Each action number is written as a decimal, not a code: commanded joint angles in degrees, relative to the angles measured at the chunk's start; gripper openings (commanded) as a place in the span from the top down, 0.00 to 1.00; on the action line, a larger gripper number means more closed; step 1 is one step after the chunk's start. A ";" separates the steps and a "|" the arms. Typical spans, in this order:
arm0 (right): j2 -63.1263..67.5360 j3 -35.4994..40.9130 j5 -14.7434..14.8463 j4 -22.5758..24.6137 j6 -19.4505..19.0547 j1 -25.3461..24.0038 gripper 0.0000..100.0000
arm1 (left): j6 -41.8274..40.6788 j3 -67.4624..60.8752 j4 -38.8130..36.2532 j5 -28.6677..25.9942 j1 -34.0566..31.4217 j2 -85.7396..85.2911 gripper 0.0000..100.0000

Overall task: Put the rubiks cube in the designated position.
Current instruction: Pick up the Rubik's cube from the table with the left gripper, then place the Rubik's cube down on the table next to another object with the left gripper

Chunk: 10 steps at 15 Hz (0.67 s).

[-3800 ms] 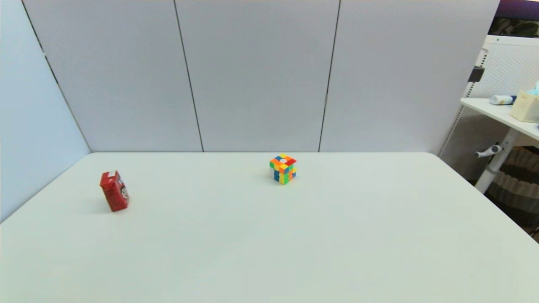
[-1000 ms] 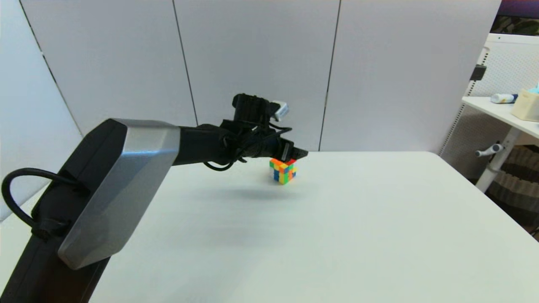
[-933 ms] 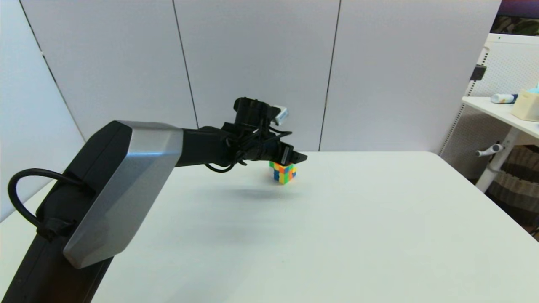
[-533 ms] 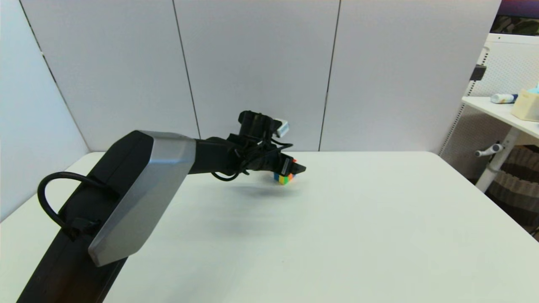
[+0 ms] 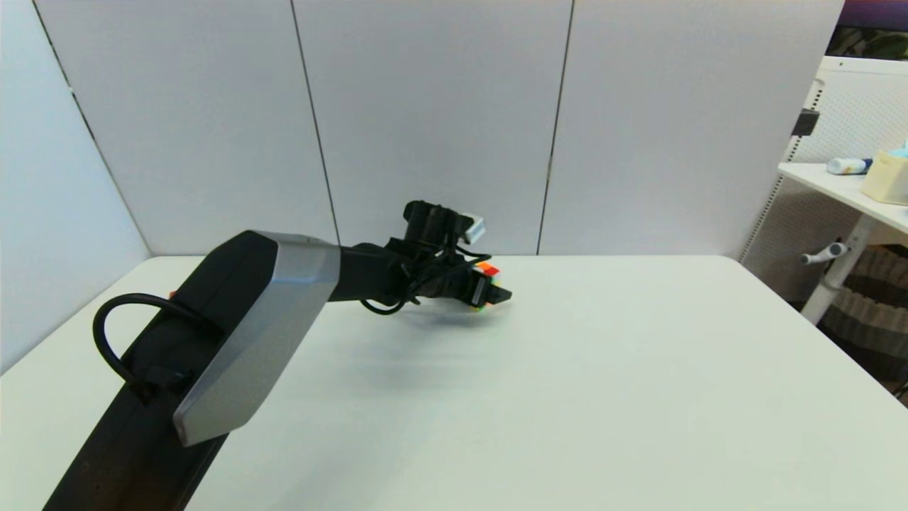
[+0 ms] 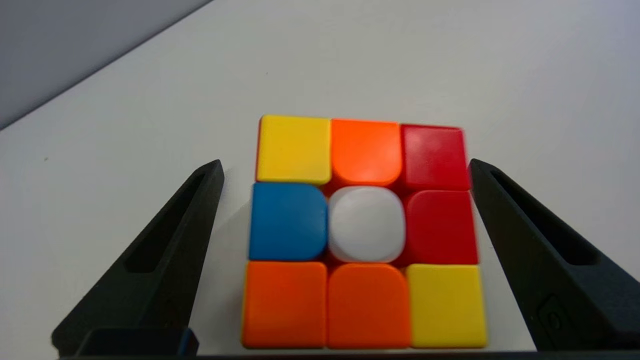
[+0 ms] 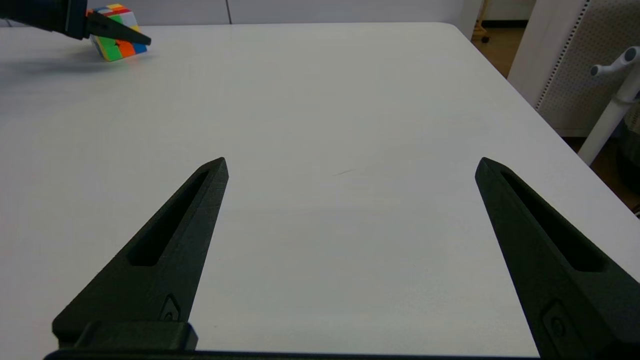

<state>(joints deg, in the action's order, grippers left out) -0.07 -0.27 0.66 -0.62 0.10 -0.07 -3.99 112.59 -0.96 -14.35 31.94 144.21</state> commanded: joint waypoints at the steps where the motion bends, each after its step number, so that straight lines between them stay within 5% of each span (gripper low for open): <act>1: 0.07 0.00 0.04 0.01 -0.01 -0.01 0.00 | -0.14 0.00 0.00 -0.07 -0.21 0.19 1.00; 10: 0.07 0.00 0.04 0.01 -0.01 -0.01 0.00 | -1.02 -0.71 4.57 3.10 -1.97 -9.65 1.00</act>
<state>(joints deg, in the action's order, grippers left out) -0.07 -0.27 0.68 -0.62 0.10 -0.07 -5.06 112.52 2.89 -13.51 31.03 140.90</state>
